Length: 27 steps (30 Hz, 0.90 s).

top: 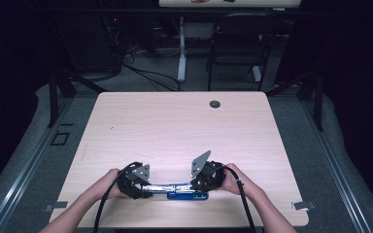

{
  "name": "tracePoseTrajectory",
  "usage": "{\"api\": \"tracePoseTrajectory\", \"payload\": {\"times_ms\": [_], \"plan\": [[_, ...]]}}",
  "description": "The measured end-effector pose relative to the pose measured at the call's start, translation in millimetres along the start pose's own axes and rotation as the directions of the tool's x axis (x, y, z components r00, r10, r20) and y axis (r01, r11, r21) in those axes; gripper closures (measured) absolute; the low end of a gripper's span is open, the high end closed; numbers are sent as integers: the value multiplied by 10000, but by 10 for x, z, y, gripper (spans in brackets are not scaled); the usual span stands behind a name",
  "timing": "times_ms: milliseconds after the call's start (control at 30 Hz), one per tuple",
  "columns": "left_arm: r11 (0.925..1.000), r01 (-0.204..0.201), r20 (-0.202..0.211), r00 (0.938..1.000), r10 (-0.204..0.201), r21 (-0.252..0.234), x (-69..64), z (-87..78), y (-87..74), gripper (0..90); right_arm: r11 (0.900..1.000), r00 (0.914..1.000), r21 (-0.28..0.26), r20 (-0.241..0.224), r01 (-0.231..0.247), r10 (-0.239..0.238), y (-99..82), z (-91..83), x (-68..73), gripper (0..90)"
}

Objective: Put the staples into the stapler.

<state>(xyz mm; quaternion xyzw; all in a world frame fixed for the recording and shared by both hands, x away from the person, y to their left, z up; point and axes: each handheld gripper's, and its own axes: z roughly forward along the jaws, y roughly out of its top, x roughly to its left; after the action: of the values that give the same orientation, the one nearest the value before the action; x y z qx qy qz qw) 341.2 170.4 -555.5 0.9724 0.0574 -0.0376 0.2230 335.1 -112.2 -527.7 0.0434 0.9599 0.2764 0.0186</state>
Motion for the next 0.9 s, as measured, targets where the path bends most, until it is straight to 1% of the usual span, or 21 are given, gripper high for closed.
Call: {"api": "tracePoseTrajectory", "payload": {"times_ms": [33, 67, 100, 200, 233, 267, 333, 367, 400, 433, 500, 567, 600, 633, 667, 700, 733, 767, 833, 867, 900], "plan": [[9999, 23, -208, 9998, -25, -101, -10, 10, -4, 639, 10000, 10000, -56, -6, -35, 35, -5, 2, 3, 781], [10000, 6, -13, 10000, -6, -11, -1, 1, -1, 639, 10000, 10000, 20, -13, 30, -30, -5, -6, -4, 781], [10000, 9, -5, 10000, -9, -11, 0, 1, -1, 639, 10000, 10000, 35, -12, 26, -26, -8, -6, -4, 781], [10000, 33, -193, 9998, -35, -93, -9, 9, -4, 639, 10000, 10000, -2, -28, 14, -14, -17, -4, -7, 781], [10000, 28, 0, 10000, -28, 5, -1, -1, 0, 639, 9999, 9999, -95, -49, -95, 94, -24, 1, -3, 781], [10000, 25, 37, 10000, -25, -36, 1, 1, -2, 639, 9999, 9999, -91, -62, -91, 90, -25, -1, -4, 781], [10000, 40, -182, 9998, -42, -82, -9, 8, -4, 639, 10000, 10000, 16, -94, -11, 11, -25, -11, -15, 781], [10000, 41, -193, 9998, -43, -80, -10, 8, -4, 639, 10000, 9999, 9, -117, -28, 28, -27, -13, -17, 781], [10000, 30, -9, 10000, -30, -13, -1, 0, -1, 639, 10000, 9999, 5, -93, -68, 68, -30, -16, -15, 781], [10000, 22, -1, 10000, -22, 2, -1, -1, -1, 639, 10000, 9999, 10, -106, -78, 78, -31, -18, -15, 781], [10000, 40, -196, 9998, -42, -81, -10, 8, -4, 639, 9998, 9998, -94, -129, -168, 167, -41, -17, -13, 780], [10000, 24, -2, 10000, -24, 4, -2, -1, 0, 639, 9999, 9998, 5, -143, -102, 102, -41, -28, -20, 779], [10000, 25, 0, 10000, -25, -2, -1, -1, -1, 639, 10000, 9998, 24, -163, -84, 85, -42, -31, -24, 779], [10000, 42, -201, 9998, -44, -81, -11, 8, -4, 639, 10000, 9997, 27, -217, -77, 77, -44, -32, -28, 779], [10000, 27, -1, 10000, -27, -3, -1, -1, -1, 639, 10000, 9997, 17, -224, -83, 83, -46, -33, -27, 778], [10000, 23, 0, 10000, -23, -1, -1, -1, -1, 639, 10000, 9997, 46, -219, -68, 69, -48, -36, -29, 778], [10000, 27, -7, 10000, -27, -12, -1, -1, -2, 639, 9998, 9997, -59, -192, -180, 179, -53, -30, -22, 777], [10000, 44, -190, 9998, -45, -87, -10, 8, -5, 639, 9998, 9995, -58, -218, -211, 210, -56, -31, -25, 777], [10000, 32, -190, 9998, -34, -75, -10, 7, -4, 639, 9997, 9993, -7, -251, -263, 263, -58, -34, -26, 775], [10000, 35, -122, 9999, -36, -62, -6, 5, -4, 639, 9998, 9995, 99, -245, -191, 194, -56, -42, -31, 775], [10000, 36, -193, 9998, -37, -87, -9, 8, -5, 639, 9997, 9995, 121, -235, -192, 195, -58, -45, -33, 774]]}}
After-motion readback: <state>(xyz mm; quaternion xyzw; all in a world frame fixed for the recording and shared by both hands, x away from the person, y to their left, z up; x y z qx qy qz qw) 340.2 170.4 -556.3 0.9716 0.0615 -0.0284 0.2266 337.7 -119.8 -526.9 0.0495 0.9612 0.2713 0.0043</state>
